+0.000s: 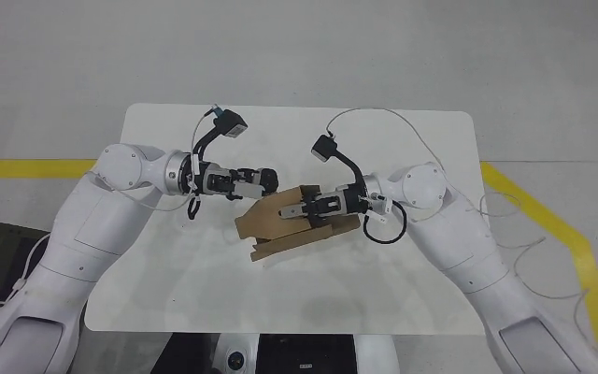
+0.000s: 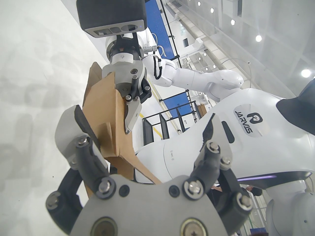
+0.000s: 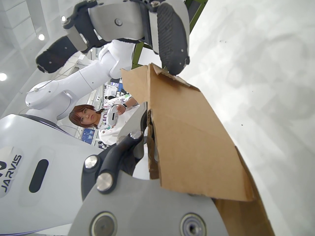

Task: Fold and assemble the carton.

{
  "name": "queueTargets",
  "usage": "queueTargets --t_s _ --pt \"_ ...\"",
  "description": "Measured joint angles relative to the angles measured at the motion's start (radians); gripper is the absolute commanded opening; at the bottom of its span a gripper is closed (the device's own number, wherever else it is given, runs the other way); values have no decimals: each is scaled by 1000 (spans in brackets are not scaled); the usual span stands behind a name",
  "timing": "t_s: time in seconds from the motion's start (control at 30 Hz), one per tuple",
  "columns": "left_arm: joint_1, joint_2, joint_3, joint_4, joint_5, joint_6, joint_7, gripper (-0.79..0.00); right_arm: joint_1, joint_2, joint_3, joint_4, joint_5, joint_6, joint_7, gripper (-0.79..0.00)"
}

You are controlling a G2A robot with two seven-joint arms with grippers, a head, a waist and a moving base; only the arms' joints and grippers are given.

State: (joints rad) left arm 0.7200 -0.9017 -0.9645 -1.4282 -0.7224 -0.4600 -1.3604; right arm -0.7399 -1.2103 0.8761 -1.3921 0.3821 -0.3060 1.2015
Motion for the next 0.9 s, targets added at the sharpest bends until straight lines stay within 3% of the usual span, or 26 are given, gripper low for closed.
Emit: queueTargets --t_s 0.47,0.9 --pt "5 16 -35 16 181 -100 100 0 -6 12 67 6 -10 -4 -26 -785" --pt "13 20 -36 -25 149 -105 105 0 -33 18 123 -31 -88 15 -210 -785"
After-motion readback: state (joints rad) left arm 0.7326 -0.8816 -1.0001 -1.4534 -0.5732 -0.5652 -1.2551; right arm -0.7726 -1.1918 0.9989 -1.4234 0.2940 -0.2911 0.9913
